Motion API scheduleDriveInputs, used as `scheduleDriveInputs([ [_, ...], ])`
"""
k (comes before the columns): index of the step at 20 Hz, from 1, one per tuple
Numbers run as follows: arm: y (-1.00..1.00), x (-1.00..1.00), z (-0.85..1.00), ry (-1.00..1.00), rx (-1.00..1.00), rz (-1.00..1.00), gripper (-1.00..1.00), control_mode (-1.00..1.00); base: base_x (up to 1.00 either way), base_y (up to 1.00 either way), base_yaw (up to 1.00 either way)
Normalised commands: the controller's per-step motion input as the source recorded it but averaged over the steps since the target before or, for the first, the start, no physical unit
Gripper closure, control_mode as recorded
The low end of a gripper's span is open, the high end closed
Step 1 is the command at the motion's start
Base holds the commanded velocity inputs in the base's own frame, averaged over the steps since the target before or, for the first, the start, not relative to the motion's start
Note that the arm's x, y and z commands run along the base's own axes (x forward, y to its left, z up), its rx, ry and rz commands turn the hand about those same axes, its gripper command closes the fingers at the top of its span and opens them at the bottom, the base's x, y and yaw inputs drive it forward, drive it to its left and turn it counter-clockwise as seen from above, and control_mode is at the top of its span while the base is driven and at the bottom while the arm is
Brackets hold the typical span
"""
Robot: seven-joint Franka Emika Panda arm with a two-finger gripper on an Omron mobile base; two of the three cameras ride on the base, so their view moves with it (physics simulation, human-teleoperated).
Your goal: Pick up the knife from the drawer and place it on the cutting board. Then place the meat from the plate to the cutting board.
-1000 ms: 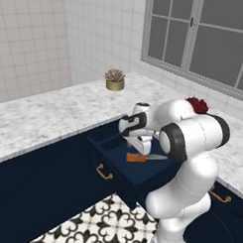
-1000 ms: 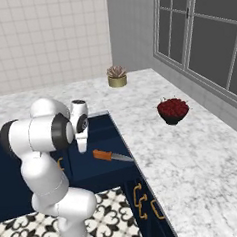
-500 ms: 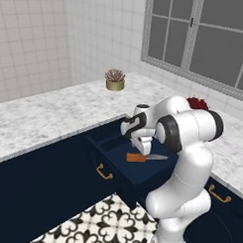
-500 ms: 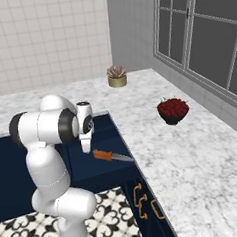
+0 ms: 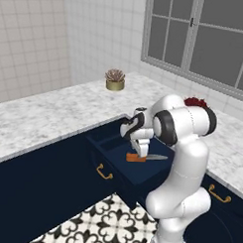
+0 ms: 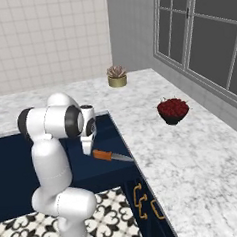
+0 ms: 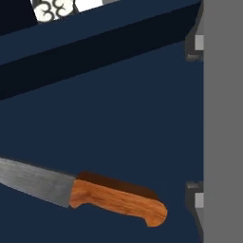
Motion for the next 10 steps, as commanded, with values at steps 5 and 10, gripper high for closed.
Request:
scheduleDriveInputs([
  [5, -0.04, 0.32, -0.15, 0.00, 0.00, -0.03, -1.00, -1.00, 0.00, 0.00, 0.00],
  [10, 0.00, 0.29, -0.20, 0.00, -0.05, -0.05, -1.00, -1.00, 0.00, 0.00, 0.00],
])
